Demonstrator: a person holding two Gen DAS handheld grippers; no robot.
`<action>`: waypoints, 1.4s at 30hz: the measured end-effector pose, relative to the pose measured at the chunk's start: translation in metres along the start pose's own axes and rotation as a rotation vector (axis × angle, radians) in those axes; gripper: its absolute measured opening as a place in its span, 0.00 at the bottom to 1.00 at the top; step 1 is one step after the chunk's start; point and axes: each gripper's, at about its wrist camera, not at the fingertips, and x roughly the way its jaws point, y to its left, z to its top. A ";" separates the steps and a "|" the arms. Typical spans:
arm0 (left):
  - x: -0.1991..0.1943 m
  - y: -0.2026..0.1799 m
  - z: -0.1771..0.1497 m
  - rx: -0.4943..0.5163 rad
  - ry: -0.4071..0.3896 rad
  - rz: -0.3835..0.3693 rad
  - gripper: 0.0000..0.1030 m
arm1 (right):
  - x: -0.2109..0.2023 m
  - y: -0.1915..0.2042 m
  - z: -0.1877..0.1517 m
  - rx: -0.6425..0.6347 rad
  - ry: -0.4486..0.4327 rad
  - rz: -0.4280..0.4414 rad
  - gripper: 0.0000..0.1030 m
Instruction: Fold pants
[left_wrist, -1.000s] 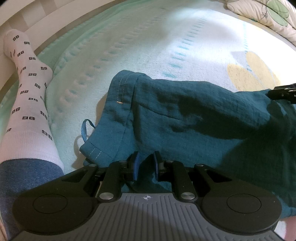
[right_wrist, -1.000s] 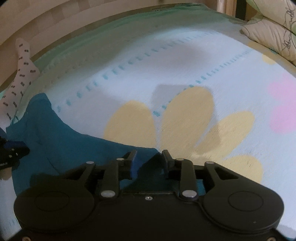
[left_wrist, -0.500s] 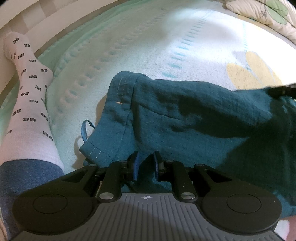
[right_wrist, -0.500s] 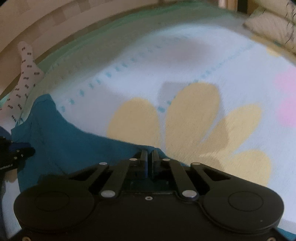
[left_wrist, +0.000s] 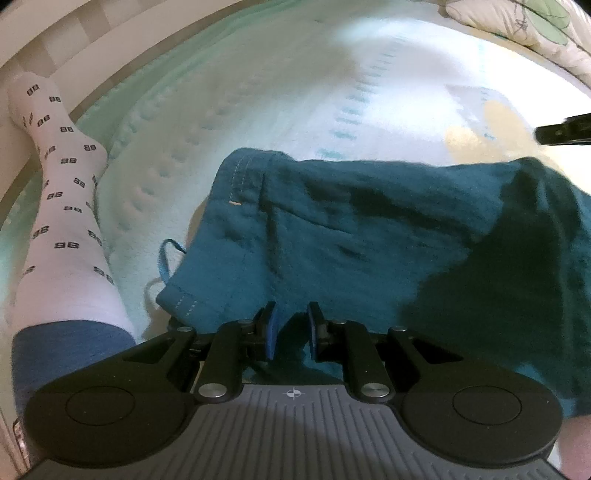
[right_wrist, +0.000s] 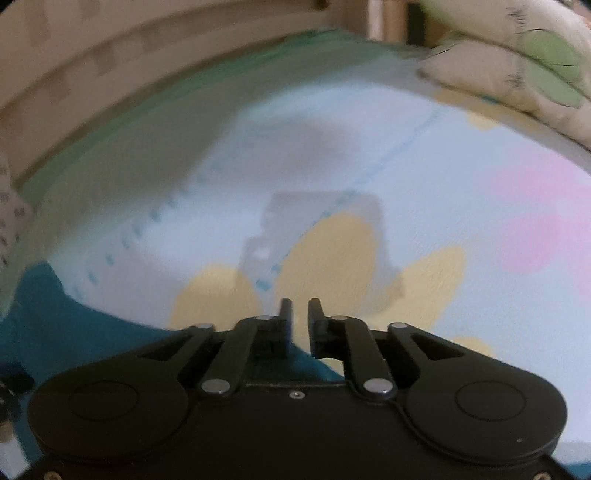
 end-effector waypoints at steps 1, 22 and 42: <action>-0.005 -0.003 0.002 -0.003 -0.001 -0.003 0.16 | -0.013 -0.006 -0.002 0.015 -0.009 -0.006 0.31; -0.025 -0.233 0.012 0.306 0.059 -0.242 0.16 | -0.205 -0.301 -0.141 0.476 0.108 -0.471 0.33; -0.019 -0.243 0.001 0.314 0.065 -0.157 0.17 | -0.299 -0.400 -0.264 0.883 0.150 -0.432 0.57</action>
